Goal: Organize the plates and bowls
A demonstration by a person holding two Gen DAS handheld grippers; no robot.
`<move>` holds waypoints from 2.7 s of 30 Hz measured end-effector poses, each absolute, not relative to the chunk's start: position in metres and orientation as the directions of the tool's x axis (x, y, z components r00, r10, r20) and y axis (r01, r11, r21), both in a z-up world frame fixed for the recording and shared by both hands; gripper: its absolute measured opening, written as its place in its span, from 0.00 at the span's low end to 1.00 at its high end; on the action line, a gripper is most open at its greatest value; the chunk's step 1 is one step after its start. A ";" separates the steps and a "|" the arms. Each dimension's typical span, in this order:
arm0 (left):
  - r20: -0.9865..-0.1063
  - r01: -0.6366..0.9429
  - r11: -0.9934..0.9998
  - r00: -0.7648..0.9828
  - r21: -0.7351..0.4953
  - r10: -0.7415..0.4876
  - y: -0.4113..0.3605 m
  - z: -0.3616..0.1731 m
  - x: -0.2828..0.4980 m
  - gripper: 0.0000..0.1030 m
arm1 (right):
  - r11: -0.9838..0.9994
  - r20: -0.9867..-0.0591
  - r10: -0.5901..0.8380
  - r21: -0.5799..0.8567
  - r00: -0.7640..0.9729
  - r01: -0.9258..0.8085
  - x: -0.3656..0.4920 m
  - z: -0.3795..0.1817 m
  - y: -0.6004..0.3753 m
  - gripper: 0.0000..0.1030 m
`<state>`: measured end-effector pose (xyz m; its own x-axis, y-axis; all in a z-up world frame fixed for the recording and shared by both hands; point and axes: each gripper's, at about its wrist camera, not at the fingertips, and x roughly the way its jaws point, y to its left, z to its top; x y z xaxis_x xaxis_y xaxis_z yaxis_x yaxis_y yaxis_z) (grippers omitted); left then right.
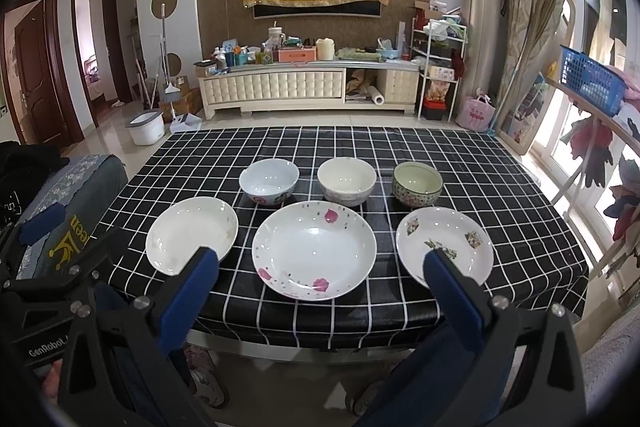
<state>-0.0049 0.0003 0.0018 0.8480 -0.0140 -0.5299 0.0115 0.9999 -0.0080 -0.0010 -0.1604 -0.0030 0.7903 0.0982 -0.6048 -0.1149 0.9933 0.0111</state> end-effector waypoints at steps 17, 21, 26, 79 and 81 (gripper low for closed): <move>-0.528 0.010 1.000 0.849 -0.005 -0.011 0.000 0.002 -0.006 1.00 | 0.993 -0.604 0.096 0.008 0.791 -0.115 -0.002 -0.002 -0.160 1.00; -0.526 0.018 1.000 0.850 -0.004 -0.018 0.000 0.004 -0.008 1.00 | 0.993 -0.609 0.101 0.012 0.787 -0.119 0.001 -0.001 -0.159 1.00; -0.534 0.034 0.999 0.845 -0.022 -0.040 0.003 0.007 -0.003 1.00 | 0.992 -0.612 0.106 0.012 0.784 -0.125 0.011 0.004 -0.155 1.00; -0.925 -0.221 0.970 0.380 -0.100 -0.009 0.167 -0.185 0.201 0.56 | 0.917 -0.928 0.210 0.078 0.308 -0.390 0.227 -0.178 -0.004 0.61; -0.932 -0.231 0.967 0.361 -0.112 -0.022 0.171 -0.190 0.202 0.47 | 0.920 -0.931 0.209 0.084 0.298 -0.383 0.226 -0.181 -0.006 0.53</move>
